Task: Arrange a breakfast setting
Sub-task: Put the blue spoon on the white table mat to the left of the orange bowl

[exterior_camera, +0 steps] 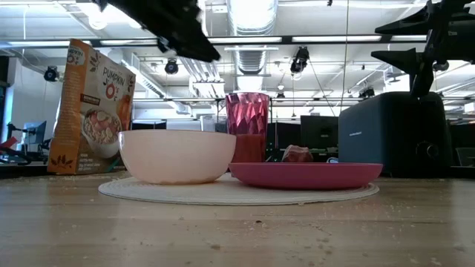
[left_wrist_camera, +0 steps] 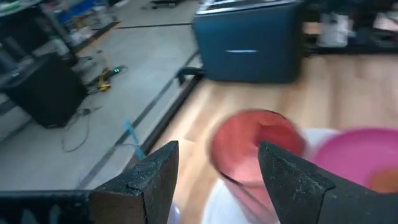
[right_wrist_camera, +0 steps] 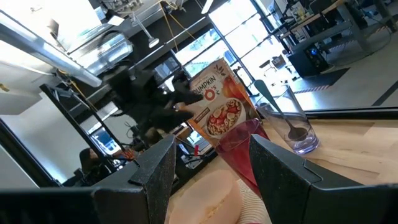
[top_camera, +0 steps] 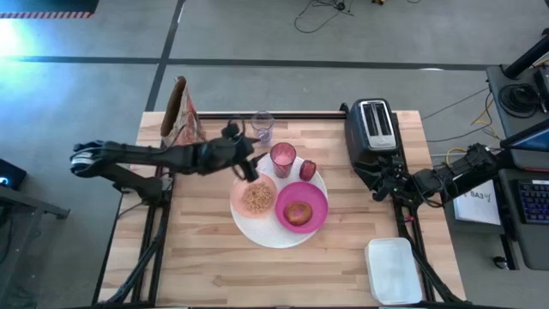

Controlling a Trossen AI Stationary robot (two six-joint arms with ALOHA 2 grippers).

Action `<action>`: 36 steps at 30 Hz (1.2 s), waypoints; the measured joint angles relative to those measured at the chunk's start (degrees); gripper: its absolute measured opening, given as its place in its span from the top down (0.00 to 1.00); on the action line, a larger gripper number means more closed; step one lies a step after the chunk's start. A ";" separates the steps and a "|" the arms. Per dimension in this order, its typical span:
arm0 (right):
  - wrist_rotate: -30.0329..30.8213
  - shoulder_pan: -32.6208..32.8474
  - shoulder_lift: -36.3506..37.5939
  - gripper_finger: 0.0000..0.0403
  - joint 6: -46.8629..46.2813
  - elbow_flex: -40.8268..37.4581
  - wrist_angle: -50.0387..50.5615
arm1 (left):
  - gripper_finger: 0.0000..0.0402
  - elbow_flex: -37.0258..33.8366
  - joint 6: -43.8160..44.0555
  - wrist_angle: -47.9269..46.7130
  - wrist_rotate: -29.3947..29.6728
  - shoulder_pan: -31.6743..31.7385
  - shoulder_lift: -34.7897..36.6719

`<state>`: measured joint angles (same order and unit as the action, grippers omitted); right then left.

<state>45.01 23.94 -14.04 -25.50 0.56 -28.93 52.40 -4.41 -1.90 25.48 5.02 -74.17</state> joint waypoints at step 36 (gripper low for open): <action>0.00 0.00 0.00 0.52 0.00 0.00 -0.02 | 0.56 -0.52 -3.45 24.10 0.91 14.91 -17.34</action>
<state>45.01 23.94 -14.04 -25.50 0.55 -28.95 51.88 -7.86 22.19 26.39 19.93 -91.50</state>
